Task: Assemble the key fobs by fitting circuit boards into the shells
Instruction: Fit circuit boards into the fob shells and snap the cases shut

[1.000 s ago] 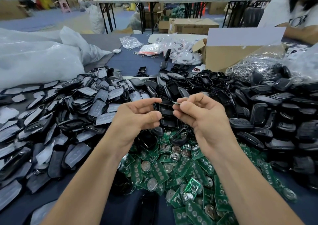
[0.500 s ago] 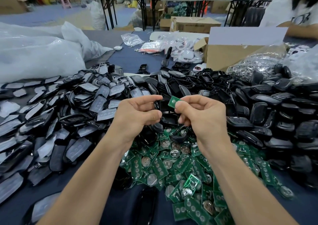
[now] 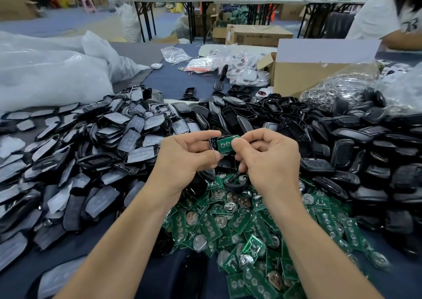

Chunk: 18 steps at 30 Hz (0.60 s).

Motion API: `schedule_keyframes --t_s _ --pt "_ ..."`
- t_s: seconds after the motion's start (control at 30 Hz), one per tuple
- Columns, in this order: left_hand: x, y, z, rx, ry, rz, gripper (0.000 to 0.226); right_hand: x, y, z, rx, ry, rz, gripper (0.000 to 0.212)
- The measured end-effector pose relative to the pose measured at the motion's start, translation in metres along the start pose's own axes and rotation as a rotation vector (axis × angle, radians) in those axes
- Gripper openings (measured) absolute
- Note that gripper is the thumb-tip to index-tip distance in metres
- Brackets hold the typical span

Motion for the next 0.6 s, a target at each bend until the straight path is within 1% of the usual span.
schedule_keyframes --t_s 0.1,0.4,0.53,0.6 --pt "-0.0018 0.0007 -0.0011 -0.003 0.015 0.001 0.041 0.0019 -0.0021 -0.0019 0.010 0.024 -0.060 0.016" --pt "-0.0034 0.0000 -0.0022 -0.004 0.018 -0.021 0.044 0.0033 0.0004 -0.0063 -0.012 0.082 -0.070 0.017" --pt "-0.0023 0.0011 -0.0039 -0.005 0.027 -0.039 0.041 0.0048 -0.0027 -0.0074 0.013 0.117 -0.117 0.019" --pt "-0.0026 0.0007 -0.0050 0.002 0.052 -0.056 0.036 0.0047 -0.0044 -0.0084 0.028 0.131 -0.153 0.021"
Point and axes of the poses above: each hand's wrist, its own z-axis towards the middle knuckle, its own x-axis out of the back of the hand, y = z × x, the point moved 10 cm from there along z, towards the middle knuckle, and after that the axes turned 6 degrees about -y, right-handed, at the moved point
